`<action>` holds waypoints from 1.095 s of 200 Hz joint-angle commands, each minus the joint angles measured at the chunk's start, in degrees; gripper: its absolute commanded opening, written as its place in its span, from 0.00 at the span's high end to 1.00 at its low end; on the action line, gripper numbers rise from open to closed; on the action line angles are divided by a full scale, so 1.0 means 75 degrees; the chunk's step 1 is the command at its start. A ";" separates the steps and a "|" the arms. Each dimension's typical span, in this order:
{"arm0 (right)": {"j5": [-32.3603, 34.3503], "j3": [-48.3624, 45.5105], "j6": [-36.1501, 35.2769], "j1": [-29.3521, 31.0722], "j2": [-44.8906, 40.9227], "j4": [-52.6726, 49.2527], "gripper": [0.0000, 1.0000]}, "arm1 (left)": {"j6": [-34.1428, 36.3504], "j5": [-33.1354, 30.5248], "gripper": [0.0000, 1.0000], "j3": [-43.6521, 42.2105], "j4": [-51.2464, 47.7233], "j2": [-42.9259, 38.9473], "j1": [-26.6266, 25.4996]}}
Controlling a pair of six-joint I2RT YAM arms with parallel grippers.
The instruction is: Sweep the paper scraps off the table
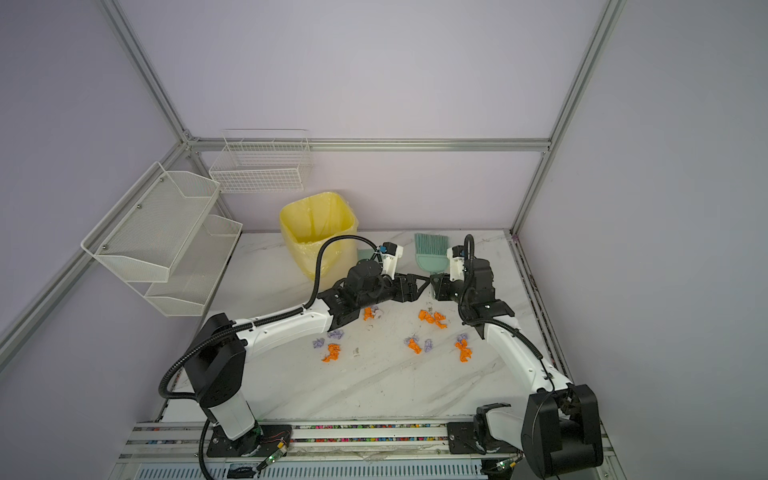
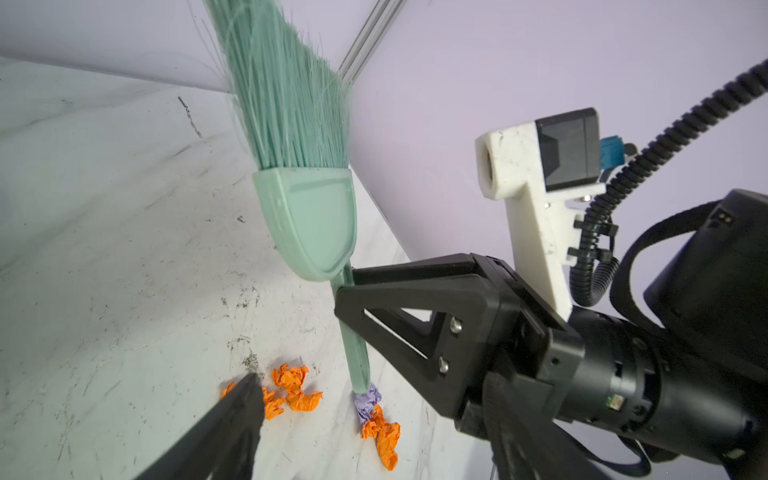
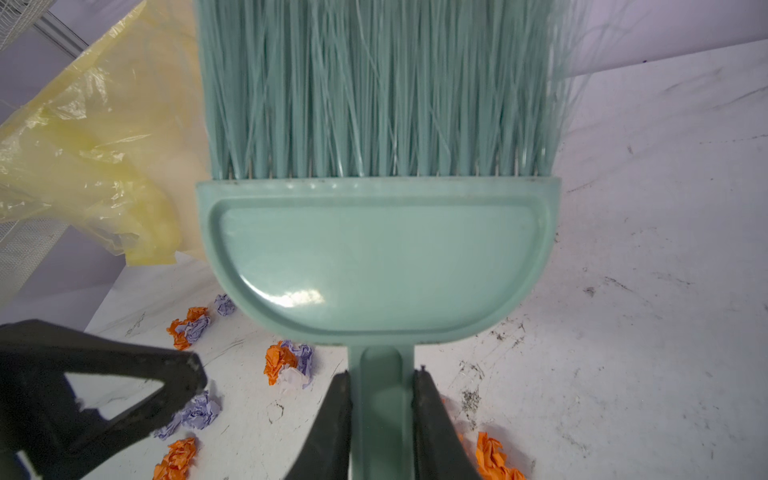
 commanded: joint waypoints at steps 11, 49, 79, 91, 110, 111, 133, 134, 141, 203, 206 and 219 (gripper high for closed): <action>-0.0239 -0.0187 0.0074 0.0017 -0.0207 0.0375 0.88 | -0.0129 0.0033 0.24 0.0915 0.1024 0.0323 -0.0011; -0.0227 -0.0298 0.0044 0.0011 -0.0273 0.0400 0.89 | -0.0153 -0.0183 0.40 0.1141 0.1294 0.0647 0.0024; -0.0302 -0.0393 0.0050 0.0020 -0.0338 0.0527 0.90 | -0.0129 -0.0165 0.54 0.1402 0.1222 0.0851 0.0064; -0.0318 -0.0405 0.0044 0.0018 -0.0377 0.0514 0.91 | -0.0145 -0.0184 0.58 0.1398 0.1219 0.0886 0.0089; -0.0418 -0.0427 0.0009 0.0015 -0.0420 0.0550 0.91 | -0.0235 -0.0154 0.59 0.1335 0.1265 0.0919 0.0084; -0.0427 -0.0433 0.0012 0.0012 -0.0424 0.0559 0.91 | -0.0235 -0.0151 0.59 0.1330 0.1267 0.0915 0.0072; -0.0511 -0.0471 0.0039 0.0020 -0.0463 0.0640 0.91 | -0.0188 -0.0334 0.59 0.1208 0.1275 0.0854 0.0116; -0.0514 -0.0473 0.0045 0.0015 -0.0468 0.0639 0.91 | -0.0188 -0.0341 0.59 0.1209 0.1278 0.0847 0.0118; -0.0528 -0.0472 0.0041 0.0013 -0.0467 0.0639 0.91 | -0.0177 -0.0404 0.59 0.1158 0.1297 0.0813 0.0139; -0.0229 -0.0411 0.0113 0.0021 -0.0782 0.0459 0.92 | -0.0182 -0.0598 0.50 0.0751 0.1212 0.0537 0.0283; -0.0210 -0.0400 0.0109 0.0013 -0.0789 0.0449 0.92 | -0.0199 -0.0605 0.50 0.0718 0.1211 0.0523 0.0291; -0.0179 -0.0319 0.0113 0.0018 -0.0756 0.0342 0.93 | -0.0222 -0.0633 0.47 0.0587 0.1262 0.0467 0.0294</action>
